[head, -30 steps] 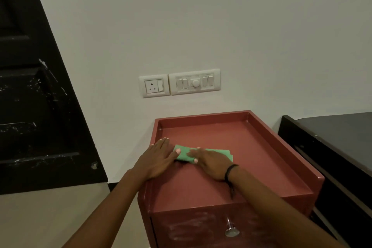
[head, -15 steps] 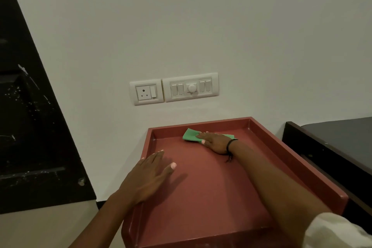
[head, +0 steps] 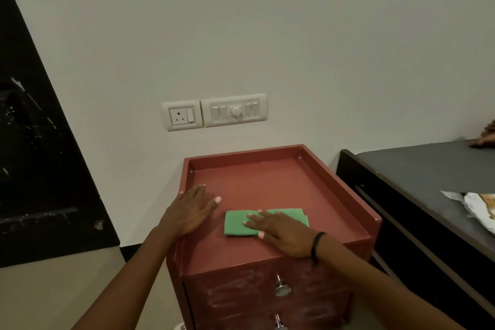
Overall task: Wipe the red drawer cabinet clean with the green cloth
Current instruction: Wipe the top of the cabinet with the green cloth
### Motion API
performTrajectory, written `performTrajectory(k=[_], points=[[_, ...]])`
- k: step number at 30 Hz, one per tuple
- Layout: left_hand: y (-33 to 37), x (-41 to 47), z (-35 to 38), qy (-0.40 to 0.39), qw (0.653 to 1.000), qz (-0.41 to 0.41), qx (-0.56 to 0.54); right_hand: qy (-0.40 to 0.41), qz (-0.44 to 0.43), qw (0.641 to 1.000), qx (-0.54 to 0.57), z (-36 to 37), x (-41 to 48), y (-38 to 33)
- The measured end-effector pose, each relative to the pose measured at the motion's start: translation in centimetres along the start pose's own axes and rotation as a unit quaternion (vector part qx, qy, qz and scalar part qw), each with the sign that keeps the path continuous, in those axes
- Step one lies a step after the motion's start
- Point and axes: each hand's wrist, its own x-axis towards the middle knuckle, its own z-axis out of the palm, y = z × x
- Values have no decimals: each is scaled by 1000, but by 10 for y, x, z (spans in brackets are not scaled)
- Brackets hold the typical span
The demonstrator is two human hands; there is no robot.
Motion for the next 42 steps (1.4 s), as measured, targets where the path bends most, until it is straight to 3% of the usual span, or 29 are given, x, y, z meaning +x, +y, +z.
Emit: performTrajectory(k=[8,22,28,37,42], points=[[-1,2,0,1,1000,-4,-10,10,0,1000,13,7,-40,-16],[-22,20,19,21,1000,-1,-15,-1,122,992,-3,-55,140,164],[-18,17,15,8,1000,5,-17,-9,157,987,-18,-65,155,202],[-17,17,12,9,1000,15,-20,21,208,978,0,-52,71,157],[-11,9,7,1,1000,9,-16,15,162,987,6,-33,-22,94]])
